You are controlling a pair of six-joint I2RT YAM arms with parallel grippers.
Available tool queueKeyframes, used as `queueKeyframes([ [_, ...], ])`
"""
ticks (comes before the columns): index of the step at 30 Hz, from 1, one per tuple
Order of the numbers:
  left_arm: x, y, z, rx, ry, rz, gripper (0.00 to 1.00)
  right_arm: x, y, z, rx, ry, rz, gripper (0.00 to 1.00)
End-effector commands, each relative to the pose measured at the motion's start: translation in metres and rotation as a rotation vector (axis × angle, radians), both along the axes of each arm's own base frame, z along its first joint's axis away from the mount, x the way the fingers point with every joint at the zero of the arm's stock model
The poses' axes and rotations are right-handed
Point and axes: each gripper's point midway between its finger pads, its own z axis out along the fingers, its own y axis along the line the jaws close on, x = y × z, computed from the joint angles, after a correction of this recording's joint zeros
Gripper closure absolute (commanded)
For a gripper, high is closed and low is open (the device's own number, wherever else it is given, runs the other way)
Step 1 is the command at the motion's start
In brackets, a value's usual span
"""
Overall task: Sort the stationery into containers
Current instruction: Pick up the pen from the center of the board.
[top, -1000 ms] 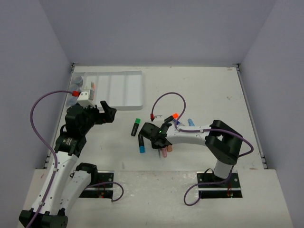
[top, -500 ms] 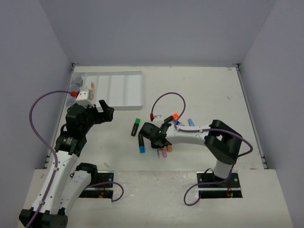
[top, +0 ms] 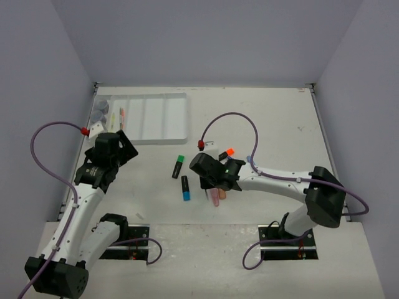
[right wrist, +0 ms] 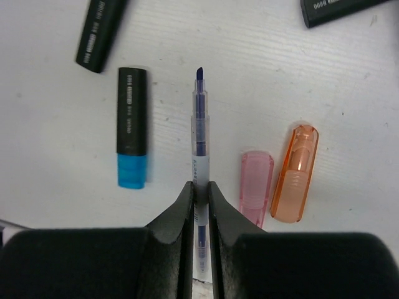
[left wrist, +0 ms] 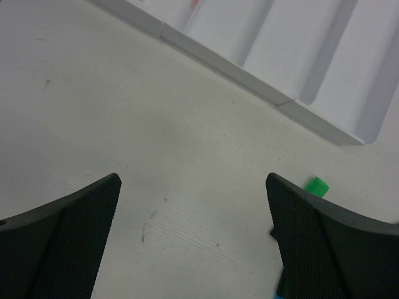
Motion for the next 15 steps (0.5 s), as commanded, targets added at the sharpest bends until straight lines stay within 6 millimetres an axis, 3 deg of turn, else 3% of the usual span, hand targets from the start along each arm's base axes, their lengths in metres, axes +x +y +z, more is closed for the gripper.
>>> queueKeyframes([
  [1,-0.013,0.014,0.024,-0.056,-0.032,0.177,0.00,-0.002,0.006,0.024,0.060,-0.060,0.086,1.00],
  [10,-0.027,-0.044,0.007,-0.358,0.007,0.023,0.00,0.018,-0.015,0.047,0.011,-0.190,0.071,1.00],
  [15,-0.039,-0.041,-0.015,-0.371,0.135,0.107,0.00,0.042,-0.037,0.061,0.009,-0.229,0.024,1.00],
])
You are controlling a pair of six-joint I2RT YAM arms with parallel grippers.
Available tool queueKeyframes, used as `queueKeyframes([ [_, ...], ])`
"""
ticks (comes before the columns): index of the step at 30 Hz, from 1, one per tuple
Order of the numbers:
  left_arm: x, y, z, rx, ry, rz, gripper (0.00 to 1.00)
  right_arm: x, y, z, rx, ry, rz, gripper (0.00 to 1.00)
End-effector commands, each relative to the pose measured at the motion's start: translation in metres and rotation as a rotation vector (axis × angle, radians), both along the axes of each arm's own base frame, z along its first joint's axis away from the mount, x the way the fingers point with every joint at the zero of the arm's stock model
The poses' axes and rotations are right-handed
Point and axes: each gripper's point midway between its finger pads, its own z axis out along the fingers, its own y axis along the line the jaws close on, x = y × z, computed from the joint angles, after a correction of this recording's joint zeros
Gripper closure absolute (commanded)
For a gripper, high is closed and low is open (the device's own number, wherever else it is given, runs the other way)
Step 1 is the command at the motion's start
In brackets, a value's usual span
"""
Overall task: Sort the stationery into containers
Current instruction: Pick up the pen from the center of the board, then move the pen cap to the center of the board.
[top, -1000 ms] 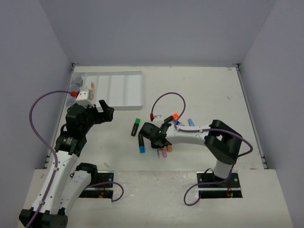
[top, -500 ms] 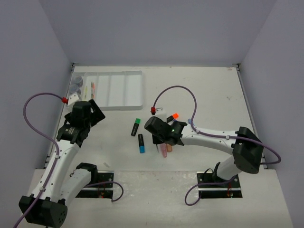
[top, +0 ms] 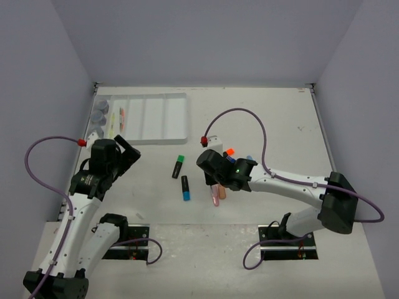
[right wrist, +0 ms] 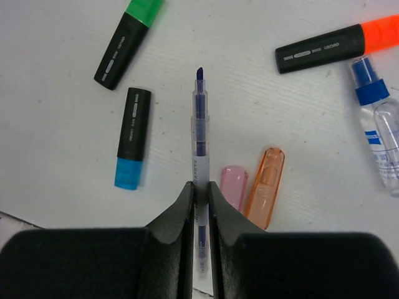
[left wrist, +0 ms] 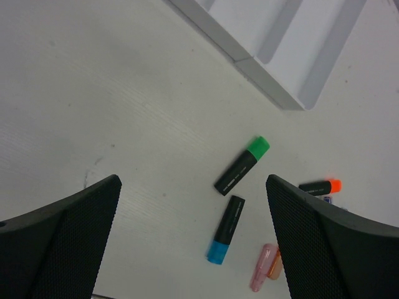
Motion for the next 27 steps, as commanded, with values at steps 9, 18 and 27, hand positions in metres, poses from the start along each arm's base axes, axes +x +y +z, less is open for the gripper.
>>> queueKeyframes([
  [9,-0.050,-0.014,-0.050,-0.074,0.482,0.048,0.00,0.049,-0.070,0.034,0.085,-0.143,-0.125,1.00],
  [18,-0.095,-0.024,-0.097,0.041,0.760,-0.031,0.00,0.053,-0.096,0.028,0.084,-0.166,-0.170,1.00],
  [27,-0.118,-0.045,-0.142,0.147,0.857,-0.104,0.00,0.057,-0.103,0.024,0.095,-0.170,-0.186,1.00],
])
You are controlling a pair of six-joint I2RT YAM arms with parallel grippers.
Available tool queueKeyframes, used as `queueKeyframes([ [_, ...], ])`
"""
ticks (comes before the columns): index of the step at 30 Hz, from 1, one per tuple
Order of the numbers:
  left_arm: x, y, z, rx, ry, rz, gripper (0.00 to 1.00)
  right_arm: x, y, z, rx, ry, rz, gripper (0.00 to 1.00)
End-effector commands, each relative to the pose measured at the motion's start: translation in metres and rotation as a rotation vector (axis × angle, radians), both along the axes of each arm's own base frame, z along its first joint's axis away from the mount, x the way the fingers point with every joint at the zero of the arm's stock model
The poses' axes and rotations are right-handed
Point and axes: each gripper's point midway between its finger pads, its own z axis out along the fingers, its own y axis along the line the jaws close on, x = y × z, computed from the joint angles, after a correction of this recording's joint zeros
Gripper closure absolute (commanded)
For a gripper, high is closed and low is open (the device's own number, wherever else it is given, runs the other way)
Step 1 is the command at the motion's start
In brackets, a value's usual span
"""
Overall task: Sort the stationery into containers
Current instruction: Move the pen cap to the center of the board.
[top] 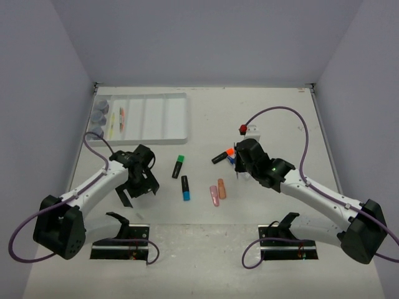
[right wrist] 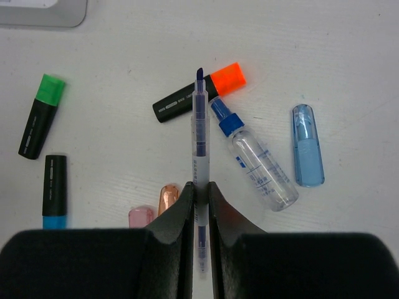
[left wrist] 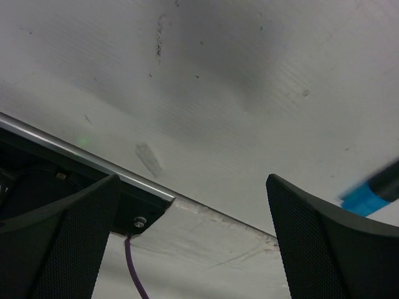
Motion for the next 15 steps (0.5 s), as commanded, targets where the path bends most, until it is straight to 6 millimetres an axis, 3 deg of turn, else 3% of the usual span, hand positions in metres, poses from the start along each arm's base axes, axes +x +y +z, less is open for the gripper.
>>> queueKeyframes([
  [1,-0.0142,-0.0065,-0.0233,0.041,0.045,0.025,0.00,0.0082,0.0017,0.0058,0.025,-0.034,0.002,1.00],
  [7,-0.0042,-0.0004,-0.0182,0.062,-0.065,0.039,0.01,0.0098,0.0034,0.0030,0.023,-0.023,0.008,1.00],
  [12,-0.0073,-0.0020,-0.0172,0.082,-0.076,0.044,0.16,0.0102,0.0020,0.0029,0.020,-0.025,0.005,1.00],
  [15,-0.0063,-0.0021,-0.0150,0.085,-0.103,0.050,0.19,0.0098,0.0015,0.0032,0.023,-0.026,0.006,1.00],
])
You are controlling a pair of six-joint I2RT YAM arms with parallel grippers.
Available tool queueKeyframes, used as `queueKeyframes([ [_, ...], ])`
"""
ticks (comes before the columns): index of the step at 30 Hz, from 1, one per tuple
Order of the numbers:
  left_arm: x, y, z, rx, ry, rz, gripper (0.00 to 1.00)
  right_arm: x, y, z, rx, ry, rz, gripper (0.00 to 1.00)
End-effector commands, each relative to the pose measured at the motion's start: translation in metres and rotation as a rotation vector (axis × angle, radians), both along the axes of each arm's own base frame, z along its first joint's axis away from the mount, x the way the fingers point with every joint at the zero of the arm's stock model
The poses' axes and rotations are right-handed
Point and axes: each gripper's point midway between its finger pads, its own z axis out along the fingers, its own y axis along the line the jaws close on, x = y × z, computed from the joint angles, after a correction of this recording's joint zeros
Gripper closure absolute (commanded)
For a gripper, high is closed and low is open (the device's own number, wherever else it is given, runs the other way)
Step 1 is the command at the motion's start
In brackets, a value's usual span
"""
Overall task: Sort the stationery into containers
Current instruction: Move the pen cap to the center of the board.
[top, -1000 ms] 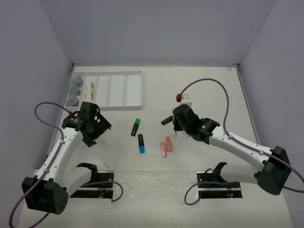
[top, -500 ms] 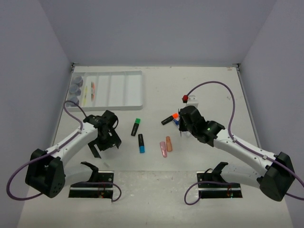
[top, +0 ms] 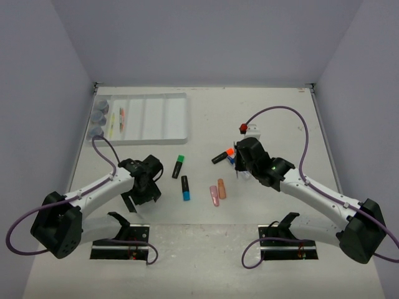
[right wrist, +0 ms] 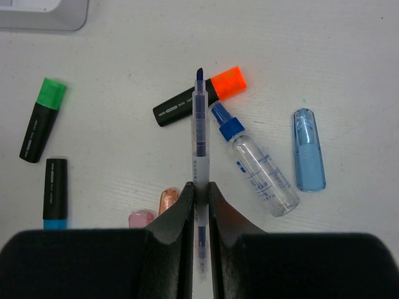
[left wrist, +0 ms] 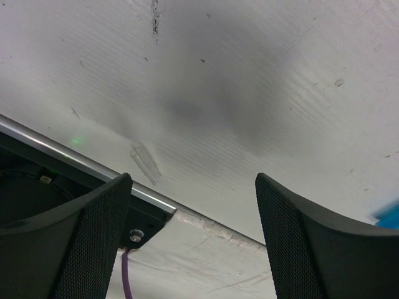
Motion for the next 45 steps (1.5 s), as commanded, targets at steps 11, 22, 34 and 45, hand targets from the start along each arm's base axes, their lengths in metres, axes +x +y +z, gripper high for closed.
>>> queueKeyframes([
  [11,0.001,0.008,-0.004,0.110,0.015,0.077,0.17,0.005,0.003,0.004,0.017,-0.025,0.013,1.00],
  [22,0.001,0.023,0.001,0.199,-0.051,0.198,0.25,0.003,0.007,0.007,0.038,-0.026,0.039,1.00],
  [34,0.024,-0.007,0.009,-0.003,-0.260,0.212,0.38,0.002,0.006,0.007,0.048,-0.029,0.046,1.00],
  [45,-0.018,-0.022,0.003,0.054,-0.094,0.145,0.41,0.000,0.003,0.011,0.059,-0.041,0.043,1.00],
])
